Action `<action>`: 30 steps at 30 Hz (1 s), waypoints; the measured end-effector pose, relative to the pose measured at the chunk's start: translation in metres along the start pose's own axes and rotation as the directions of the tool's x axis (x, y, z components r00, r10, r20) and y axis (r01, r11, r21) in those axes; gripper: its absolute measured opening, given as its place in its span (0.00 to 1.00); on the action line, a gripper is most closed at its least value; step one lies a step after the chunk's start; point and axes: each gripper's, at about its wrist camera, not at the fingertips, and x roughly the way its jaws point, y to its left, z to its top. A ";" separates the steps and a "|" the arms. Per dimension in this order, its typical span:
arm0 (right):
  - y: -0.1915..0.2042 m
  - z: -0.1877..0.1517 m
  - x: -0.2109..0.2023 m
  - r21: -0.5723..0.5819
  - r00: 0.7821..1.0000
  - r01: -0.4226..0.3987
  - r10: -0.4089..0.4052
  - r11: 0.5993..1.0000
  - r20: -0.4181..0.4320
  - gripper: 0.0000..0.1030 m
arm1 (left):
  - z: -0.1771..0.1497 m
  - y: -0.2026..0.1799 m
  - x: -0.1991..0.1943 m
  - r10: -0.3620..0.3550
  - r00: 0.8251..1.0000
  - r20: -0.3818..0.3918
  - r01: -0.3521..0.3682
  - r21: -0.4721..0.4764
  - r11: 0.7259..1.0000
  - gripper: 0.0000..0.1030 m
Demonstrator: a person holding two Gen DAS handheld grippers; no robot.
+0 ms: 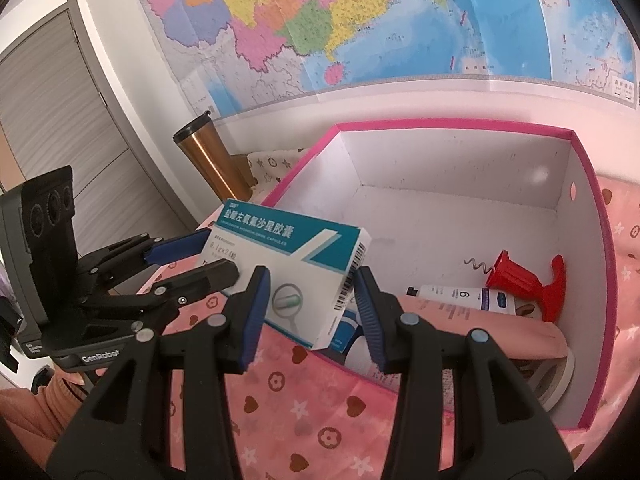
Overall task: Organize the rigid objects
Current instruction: 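Carry the medicine box over the pink box and lower it inside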
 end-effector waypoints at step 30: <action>-0.005 0.001 0.015 0.019 0.999 0.008 -0.007 1.000 -0.032 0.45 | 0.001 0.006 0.017 0.015 0.999 -0.035 -0.016 -0.018 1.000 0.49</action>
